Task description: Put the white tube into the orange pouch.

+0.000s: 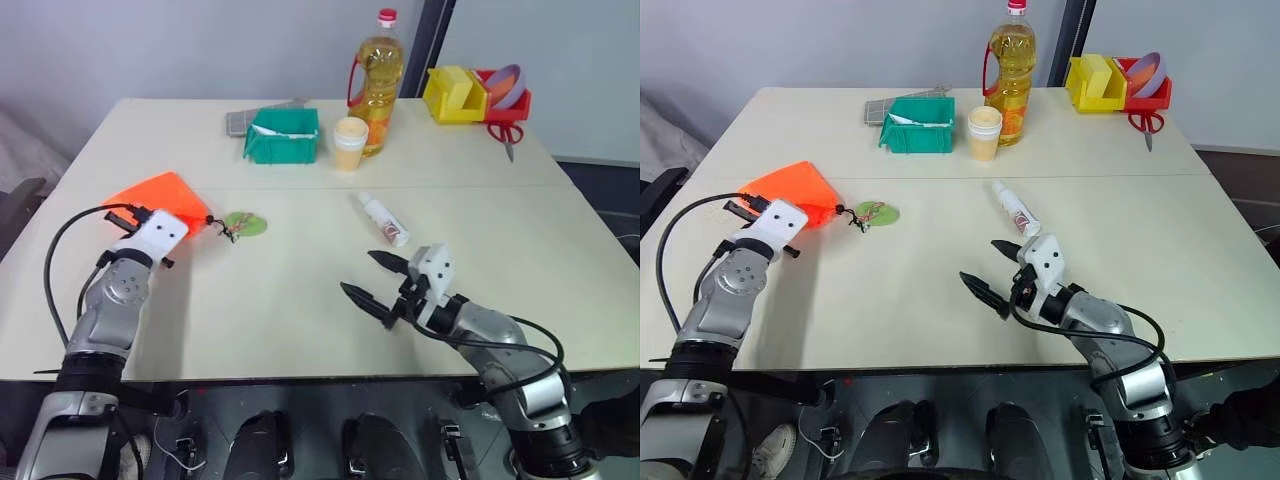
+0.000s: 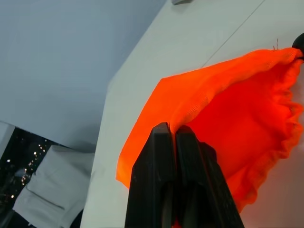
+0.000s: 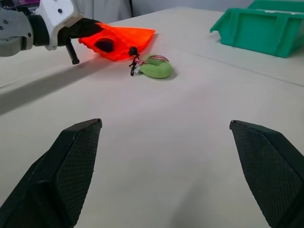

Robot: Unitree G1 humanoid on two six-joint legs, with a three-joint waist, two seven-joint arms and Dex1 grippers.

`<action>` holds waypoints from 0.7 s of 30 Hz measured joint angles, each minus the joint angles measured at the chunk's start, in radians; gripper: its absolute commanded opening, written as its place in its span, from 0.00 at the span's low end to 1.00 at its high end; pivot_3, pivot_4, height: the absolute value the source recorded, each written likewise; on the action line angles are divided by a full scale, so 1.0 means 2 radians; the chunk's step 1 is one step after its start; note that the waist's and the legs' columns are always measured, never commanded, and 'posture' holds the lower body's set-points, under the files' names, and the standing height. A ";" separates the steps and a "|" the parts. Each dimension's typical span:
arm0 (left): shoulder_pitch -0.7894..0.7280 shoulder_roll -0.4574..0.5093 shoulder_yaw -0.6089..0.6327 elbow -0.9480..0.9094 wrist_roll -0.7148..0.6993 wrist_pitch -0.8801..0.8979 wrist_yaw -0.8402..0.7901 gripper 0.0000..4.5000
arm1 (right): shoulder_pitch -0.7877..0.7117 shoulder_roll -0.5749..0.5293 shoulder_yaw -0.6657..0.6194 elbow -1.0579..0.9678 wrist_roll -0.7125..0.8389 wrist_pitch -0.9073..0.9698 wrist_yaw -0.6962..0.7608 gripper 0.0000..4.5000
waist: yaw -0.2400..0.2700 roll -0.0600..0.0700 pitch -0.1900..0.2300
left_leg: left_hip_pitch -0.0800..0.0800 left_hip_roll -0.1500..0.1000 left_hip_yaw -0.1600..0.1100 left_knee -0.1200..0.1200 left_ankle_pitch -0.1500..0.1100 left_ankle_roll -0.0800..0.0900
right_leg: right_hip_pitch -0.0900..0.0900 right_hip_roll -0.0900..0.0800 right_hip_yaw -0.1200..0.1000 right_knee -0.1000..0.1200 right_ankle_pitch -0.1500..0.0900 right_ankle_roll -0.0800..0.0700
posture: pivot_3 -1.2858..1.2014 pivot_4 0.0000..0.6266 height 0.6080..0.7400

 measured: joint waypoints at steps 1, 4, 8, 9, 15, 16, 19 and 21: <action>0.001 0.000 0.000 -0.003 -0.003 0.002 -0.003 0.01 | -0.002 0.000 0.001 0.000 0.000 0.000 0.000 1.00 | 0.000 0.000 0.000 | 0.000 0.000 0.000 0.000 0.000 0.000 | 0.000 0.000 0.000 0.000 0.000 0.000 | 0.52 0.24 1.00; 0.011 -0.011 0.012 -0.032 -0.036 0.004 -0.025 0.01 | -0.012 0.002 0.002 0.005 -0.006 -0.005 -0.001 1.00 | 0.000 0.000 0.000 | 0.000 0.000 0.000 0.000 0.000 0.000 | 0.000 0.000 0.000 0.000 0.000 0.000 | 0.52 0.24 1.00; 0.031 -0.032 0.011 -0.084 -0.085 0.013 -0.069 0.01 | -0.026 0.012 0.004 0.024 -0.021 -0.018 -0.008 1.00 | 0.001 0.000 0.000 | 0.000 0.000 0.000 0.001 0.001 -0.002 | 0.000 0.000 0.000 0.000 0.000 0.000 | 0.52 0.24 1.00; 0.038 -0.037 0.011 -0.103 -0.099 0.022 -0.082 0.01 | -0.027 0.014 0.004 0.028 -0.022 -0.021 -0.010 1.00 | 0.001 0.000 0.000 | 0.000 0.000 0.000 0.000 0.002 -0.003 | 0.000 0.000 0.000 0.000 0.000 0.000 | 0.52 0.24 1.00; 0.079 -0.064 -0.013 -0.219 -0.137 0.093 -0.136 0.01 | -0.044 0.008 -0.007 0.074 -0.045 -0.030 -0.024 1.00 | 0.001 0.000 0.000 | 0.000 0.000 0.000 0.001 0.002 -0.003 | 0.001 0.000 0.000 0.000 0.000 0.000 | 0.52 0.24 1.00; 0.085 -0.072 -0.022 -0.241 -0.139 0.108 -0.141 0.01 | -0.051 0.006 -0.015 0.088 -0.047 -0.034 -0.028 1.00 | 0.001 0.000 0.000 | 0.000 0.000 0.000 0.001 0.002 -0.003 | 0.001 0.000 0.000 0.000 0.000 0.000 | 0.52 0.24 1.00; 0.092 -0.092 -0.046 -0.290 -0.142 0.142 -0.149 0.01 | -0.071 0.002 -0.036 0.121 -0.058 -0.043 -0.044 1.00 | 0.001 0.000 0.000 | 0.000 0.000 0.000 0.001 0.002 -0.003 | 0.001 0.000 0.000 0.000 0.000 0.000 | 0.52 0.24 1.00; 0.092 -0.104 -0.060 -0.319 -0.142 0.166 -0.151 0.01 | -0.090 -0.002 -0.048 0.153 -0.066 -0.046 -0.056 1.00 | 0.000 0.000 0.000 | 0.000 0.000 0.000 0.001 0.002 -0.003 | 0.001 0.001 0.000 0.000 0.000 0.001 | 0.52 0.24 1.00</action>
